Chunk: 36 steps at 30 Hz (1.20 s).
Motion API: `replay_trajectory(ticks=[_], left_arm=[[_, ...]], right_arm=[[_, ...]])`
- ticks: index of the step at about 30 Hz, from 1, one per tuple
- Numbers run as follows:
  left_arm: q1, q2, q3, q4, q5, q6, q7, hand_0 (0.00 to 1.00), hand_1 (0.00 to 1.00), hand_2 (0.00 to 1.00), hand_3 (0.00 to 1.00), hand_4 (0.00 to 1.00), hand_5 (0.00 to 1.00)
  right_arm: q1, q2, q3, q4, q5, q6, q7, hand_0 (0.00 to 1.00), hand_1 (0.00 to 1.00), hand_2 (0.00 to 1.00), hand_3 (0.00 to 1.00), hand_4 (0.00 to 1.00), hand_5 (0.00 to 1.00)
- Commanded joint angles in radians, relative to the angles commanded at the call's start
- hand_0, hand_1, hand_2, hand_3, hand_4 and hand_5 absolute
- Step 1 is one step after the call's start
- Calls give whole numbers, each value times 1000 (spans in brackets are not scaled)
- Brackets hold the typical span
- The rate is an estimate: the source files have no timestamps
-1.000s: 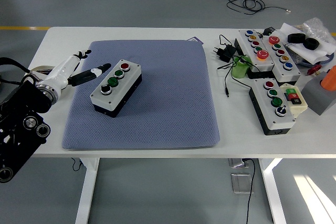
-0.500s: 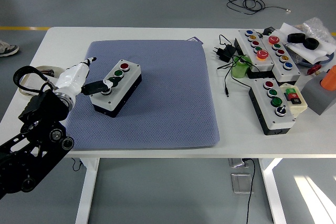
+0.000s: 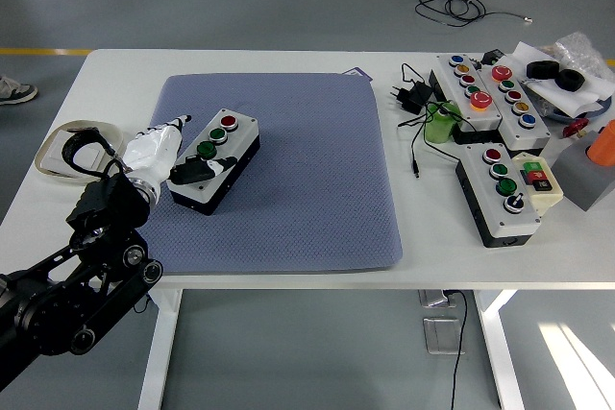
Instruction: Pick up the button,place it on the desk,press the button,press the button
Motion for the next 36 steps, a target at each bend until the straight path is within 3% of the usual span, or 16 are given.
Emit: replay_trajectory(ticks=[10, 11, 16, 17, 22, 23, 28, 29, 34, 36], left_arm=[[-27, -18, 10, 57, 38, -21, 0, 901, 998, 998, 998, 998, 692], [-32, -20, 10, 68, 43, -25, 0, 875, 989, 998, 998, 998, 575], [-46, -30, 11, 110, 68, -38, 0, 875, 989, 998, 998, 998, 575], [-49, -34, 9, 119, 73, -43, 0, 835, 975, 998, 998, 998, 485], [-64, -45, 9, 151, 86, -53, 0, 835, 975, 998, 998, 998, 485], [-66, -46, 9, 156, 89, -55, 0, 781, 937, 998, 998, 998, 454], [-78, -52, 16, 184, 111, -70, 0, 781, 937, 998, 998, 998, 454], [-78, -52, 17, 186, 113, -71, 0, 707, 881, 960, 998, 998, 423], [-86, -55, 29, 203, 132, -88, 0, 707, 881, 960, 998, 998, 423], [-87, -55, 31, 204, 138, -94, 0, 665, 851, 951, 998, 998, 407]], right_arm=[[4, 0, -1, 0, -1, 0, 1, 787, 797, 817, 751, 412, 479], [4, 0, -2, 0, 0, 0, 2, 787, 797, 817, 751, 412, 479], [5, -2, 0, 0, -1, 0, 3, 787, 797, 817, 751, 412, 479], [5, -2, 0, 0, -1, -1, 3, 787, 797, 817, 751, 412, 479], [5, -2, 0, 0, -2, -1, 4, 787, 797, 817, 751, 412, 479], [5, -2, 0, 0, -2, -1, 4, 787, 797, 817, 751, 412, 479], [3, -2, 2, 0, -2, -3, 5, 787, 797, 817, 751, 412, 479], [3, -2, 2, 0, -3, -3, 5, 787, 797, 817, 751, 412, 479], [-1, -2, 1, 0, -3, -3, 4, 787, 797, 817, 751, 412, 479], [-2, -2, 0, 0, -1, -3, 4, 787, 797, 817, 751, 412, 479]])
